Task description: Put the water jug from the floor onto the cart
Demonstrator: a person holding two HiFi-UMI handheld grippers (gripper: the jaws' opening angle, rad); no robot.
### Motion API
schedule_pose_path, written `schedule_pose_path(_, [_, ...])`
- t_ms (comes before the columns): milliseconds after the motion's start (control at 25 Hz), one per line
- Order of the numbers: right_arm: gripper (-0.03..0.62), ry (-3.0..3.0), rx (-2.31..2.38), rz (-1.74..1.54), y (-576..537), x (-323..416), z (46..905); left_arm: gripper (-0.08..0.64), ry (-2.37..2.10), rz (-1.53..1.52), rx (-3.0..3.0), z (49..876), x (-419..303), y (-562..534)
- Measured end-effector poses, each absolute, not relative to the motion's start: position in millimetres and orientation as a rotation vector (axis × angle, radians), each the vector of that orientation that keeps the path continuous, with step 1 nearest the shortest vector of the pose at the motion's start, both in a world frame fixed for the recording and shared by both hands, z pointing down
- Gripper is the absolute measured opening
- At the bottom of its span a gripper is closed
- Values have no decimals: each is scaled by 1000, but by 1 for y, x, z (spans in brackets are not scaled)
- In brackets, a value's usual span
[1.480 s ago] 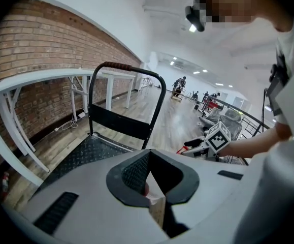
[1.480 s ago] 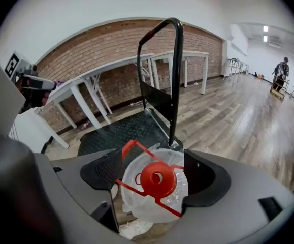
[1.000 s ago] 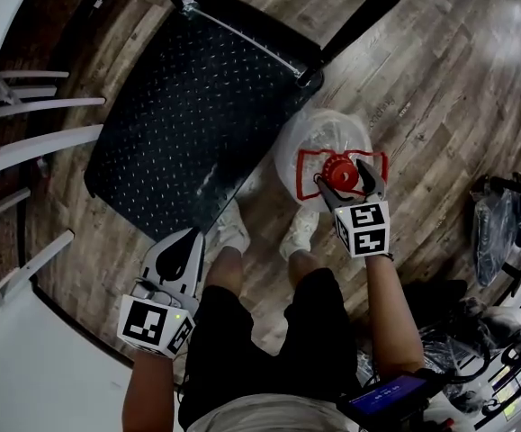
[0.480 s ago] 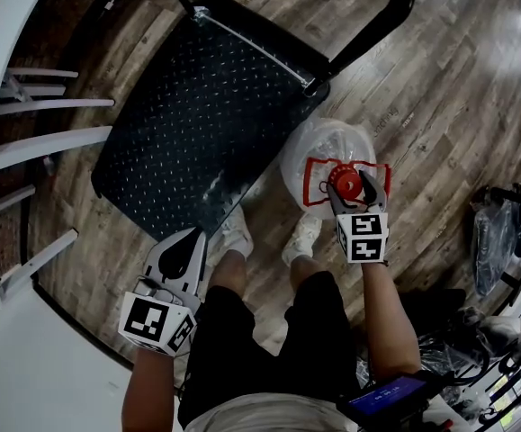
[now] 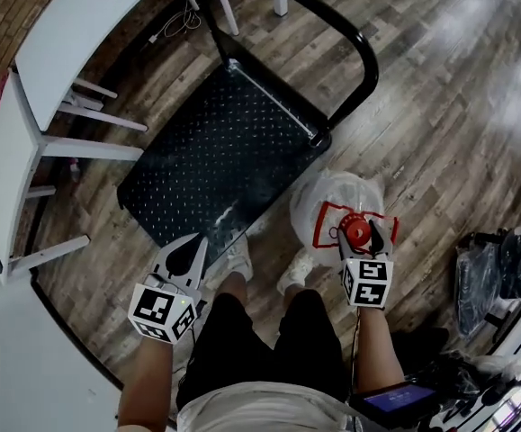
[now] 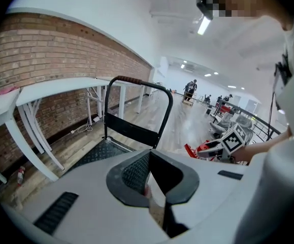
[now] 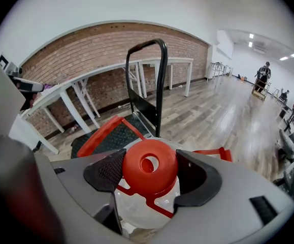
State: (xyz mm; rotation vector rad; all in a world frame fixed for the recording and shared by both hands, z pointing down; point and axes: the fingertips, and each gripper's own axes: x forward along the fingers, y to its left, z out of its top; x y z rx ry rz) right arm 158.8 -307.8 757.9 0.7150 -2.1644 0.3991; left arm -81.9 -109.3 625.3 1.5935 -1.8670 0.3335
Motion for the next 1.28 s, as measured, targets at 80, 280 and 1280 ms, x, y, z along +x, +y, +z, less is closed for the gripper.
schedule_pose_path(80, [313,-2182,694,384,-311,162,722,0,-1908,337,1584,603,-79,-106])
schedule_pose_path(280, [313,-2206,643,340,-326,170,631,0,-2027,306,1560,544,-73,-100])
schedule_pose_path(1280, [313,-2375,89,32,-249,4,487,0,-2443,-6,1256,439,-168,6])
